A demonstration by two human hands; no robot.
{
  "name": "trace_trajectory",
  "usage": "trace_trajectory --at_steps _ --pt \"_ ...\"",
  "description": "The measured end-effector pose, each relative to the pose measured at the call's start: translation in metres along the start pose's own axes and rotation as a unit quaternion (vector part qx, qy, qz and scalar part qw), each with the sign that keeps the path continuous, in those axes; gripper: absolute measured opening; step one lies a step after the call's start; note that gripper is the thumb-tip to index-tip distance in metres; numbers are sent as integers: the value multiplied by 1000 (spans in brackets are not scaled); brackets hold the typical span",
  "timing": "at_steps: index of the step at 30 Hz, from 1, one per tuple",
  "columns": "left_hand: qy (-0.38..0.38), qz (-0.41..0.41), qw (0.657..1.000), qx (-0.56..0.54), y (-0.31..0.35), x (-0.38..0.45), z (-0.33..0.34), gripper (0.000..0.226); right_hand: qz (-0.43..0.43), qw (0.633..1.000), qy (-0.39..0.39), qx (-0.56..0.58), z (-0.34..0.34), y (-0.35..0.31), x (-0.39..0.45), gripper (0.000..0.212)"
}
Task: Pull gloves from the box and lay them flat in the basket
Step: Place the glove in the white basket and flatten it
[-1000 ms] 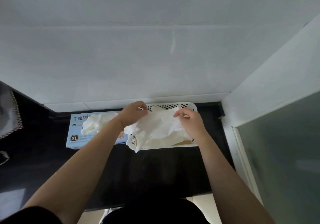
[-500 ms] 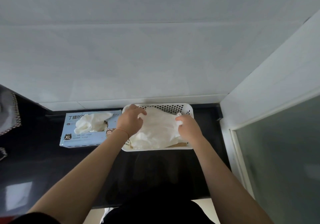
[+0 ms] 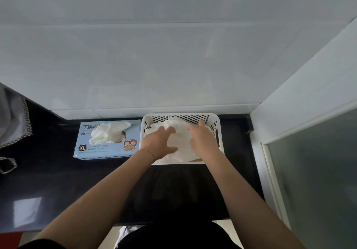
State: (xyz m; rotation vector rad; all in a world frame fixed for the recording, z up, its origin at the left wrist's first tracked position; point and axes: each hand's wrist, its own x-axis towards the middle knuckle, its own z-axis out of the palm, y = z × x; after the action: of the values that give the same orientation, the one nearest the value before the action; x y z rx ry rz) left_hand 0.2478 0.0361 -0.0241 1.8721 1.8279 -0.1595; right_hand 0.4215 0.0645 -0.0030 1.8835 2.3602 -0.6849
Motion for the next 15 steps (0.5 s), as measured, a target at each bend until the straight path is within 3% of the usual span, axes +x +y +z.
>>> trace_trajectory --at_steps 2,5,8,11,13,15 --pt "-21 -2 1000 20 -3 0 -1 71 -11 998 -55 4 10 -2 3 49" --pt "-88 0 996 23 -10 0 -3 87 54 988 -142 -12 16 2 4 72" --pt "-92 18 995 -39 -19 -3 -16 71 87 986 -135 -35 8 -10 3 68" --pt "32 -17 994 -104 -35 -13 -36 27 58 996 -59 -29 -1 -41 8 55" --pt "152 -69 978 -124 -59 -23 -48 18 20 999 -24 -5 0 -69 15 48" --pt "234 -106 962 -93 -89 -32 -56 25 -16 1000 -12 12 4 -97 22 39"
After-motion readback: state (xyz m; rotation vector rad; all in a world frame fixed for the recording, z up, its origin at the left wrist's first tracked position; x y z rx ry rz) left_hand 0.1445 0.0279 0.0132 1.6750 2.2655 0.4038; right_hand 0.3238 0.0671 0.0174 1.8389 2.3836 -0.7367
